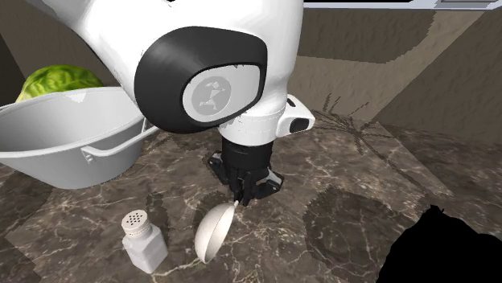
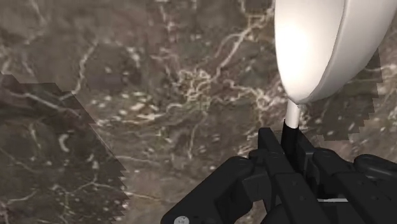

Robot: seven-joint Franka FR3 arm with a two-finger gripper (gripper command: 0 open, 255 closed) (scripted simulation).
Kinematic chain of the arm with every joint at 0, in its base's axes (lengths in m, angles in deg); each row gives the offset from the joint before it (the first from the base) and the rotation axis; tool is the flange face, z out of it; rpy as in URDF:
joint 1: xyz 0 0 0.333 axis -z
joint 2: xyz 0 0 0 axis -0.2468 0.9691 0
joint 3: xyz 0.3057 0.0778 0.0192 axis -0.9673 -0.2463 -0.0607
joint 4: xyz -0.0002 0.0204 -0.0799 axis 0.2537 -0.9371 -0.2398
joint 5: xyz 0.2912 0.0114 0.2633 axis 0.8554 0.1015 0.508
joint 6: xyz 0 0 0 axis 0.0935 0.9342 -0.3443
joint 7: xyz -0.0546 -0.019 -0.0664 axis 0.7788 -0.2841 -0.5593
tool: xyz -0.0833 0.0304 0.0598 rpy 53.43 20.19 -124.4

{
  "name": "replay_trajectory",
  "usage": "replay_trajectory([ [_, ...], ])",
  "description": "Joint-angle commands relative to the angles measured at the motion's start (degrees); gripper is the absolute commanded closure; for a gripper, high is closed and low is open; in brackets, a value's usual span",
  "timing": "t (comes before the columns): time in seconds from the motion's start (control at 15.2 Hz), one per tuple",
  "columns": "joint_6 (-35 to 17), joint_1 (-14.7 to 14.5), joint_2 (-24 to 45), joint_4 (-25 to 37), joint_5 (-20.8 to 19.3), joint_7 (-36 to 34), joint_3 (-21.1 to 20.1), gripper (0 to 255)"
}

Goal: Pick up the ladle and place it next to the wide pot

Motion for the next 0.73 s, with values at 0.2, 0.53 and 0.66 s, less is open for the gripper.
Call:
replay_trajectory([
  [0.2,0.03,0.00,0.04,-0.02,0.00,-0.01,0.00,0],
  [0.53,1.88,0.22,-1.42,0.50,-1.05,-0.72,0.10,0],
  [0.66,5.66,0.67,-4.09,1.84,-2.85,-1.95,0.20,0],
])
